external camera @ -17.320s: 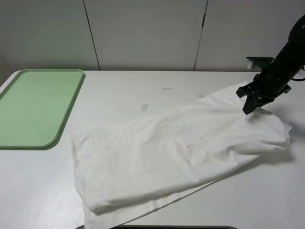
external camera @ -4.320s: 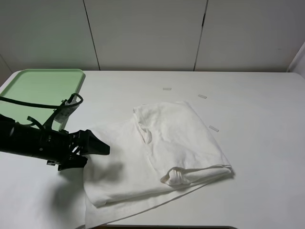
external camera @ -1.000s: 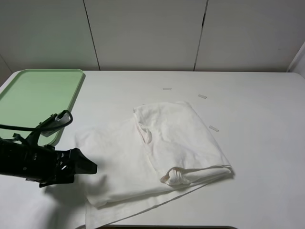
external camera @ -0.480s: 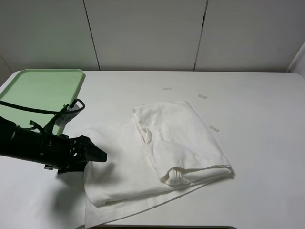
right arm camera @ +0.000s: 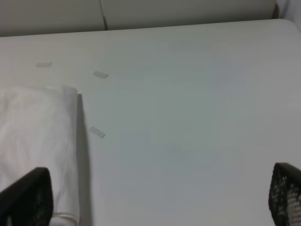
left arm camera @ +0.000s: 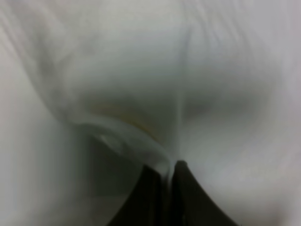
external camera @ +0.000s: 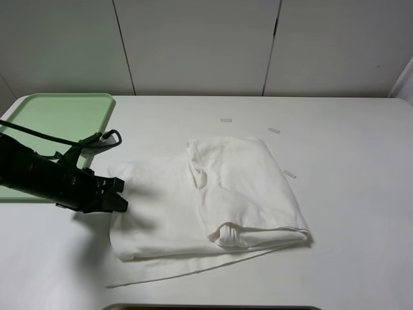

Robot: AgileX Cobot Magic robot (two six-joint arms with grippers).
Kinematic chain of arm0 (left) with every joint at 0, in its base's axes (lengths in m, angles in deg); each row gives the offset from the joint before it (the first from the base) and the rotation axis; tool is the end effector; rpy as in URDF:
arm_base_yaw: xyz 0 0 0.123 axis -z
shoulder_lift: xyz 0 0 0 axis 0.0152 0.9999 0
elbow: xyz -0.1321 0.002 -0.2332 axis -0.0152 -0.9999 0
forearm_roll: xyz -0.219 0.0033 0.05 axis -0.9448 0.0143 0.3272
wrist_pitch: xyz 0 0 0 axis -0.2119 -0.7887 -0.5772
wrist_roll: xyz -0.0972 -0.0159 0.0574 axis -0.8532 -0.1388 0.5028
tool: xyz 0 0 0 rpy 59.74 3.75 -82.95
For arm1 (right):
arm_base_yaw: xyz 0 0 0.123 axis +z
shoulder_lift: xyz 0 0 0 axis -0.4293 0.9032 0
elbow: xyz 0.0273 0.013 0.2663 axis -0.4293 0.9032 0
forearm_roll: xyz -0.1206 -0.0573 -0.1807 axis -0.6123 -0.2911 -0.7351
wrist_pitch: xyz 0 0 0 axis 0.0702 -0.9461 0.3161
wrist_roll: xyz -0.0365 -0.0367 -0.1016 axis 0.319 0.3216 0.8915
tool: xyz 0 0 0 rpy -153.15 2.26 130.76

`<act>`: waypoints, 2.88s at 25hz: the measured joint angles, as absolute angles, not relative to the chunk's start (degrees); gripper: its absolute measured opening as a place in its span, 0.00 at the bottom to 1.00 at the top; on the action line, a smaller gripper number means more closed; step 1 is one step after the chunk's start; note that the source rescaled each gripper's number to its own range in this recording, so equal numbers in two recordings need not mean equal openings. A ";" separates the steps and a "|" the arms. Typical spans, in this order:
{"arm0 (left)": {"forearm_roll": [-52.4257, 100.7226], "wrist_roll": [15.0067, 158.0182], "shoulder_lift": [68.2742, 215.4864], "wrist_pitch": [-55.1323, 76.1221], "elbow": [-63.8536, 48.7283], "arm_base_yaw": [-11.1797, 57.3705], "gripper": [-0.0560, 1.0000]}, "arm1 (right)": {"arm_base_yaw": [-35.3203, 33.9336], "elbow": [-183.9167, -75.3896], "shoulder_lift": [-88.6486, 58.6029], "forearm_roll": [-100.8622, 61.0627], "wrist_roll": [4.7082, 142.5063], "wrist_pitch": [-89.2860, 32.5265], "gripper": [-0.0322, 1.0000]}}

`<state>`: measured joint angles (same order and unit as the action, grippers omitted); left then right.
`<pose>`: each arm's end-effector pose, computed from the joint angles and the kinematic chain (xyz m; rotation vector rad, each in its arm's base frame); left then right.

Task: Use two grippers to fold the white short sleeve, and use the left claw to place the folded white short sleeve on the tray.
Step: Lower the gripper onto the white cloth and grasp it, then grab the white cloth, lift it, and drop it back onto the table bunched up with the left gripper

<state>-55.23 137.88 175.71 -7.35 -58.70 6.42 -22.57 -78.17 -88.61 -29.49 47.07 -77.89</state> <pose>0.2259 -0.0716 0.0573 0.0748 2.8280 -0.5945 0.0096 -0.0024 0.2575 0.0153 1.9997 0.0379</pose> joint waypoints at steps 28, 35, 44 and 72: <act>-18.37 103.60 161.06 -11.82 -44.84 8.90 0.05 | -22.57 -78.17 -88.61 -29.45 47.07 -77.89 1.00; -28.83 109.47 161.14 -8.51 -42.71 16.10 0.05 | -22.57 -78.17 -88.61 -29.21 47.07 -77.89 1.00; -45.61 119.67 171.22 -4.03 -35.26 28.21 0.05 | -22.57 -78.17 -88.61 -29.21 47.07 -77.89 1.00; -53.65 129.07 186.56 -7.16 -17.51 46.01 0.68 | -22.57 -78.17 -88.61 -29.05 47.07 -77.89 1.00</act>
<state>-53.65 129.07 186.56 -7.16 -17.51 46.01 -22.57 -78.17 -88.61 -29.05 47.07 -77.89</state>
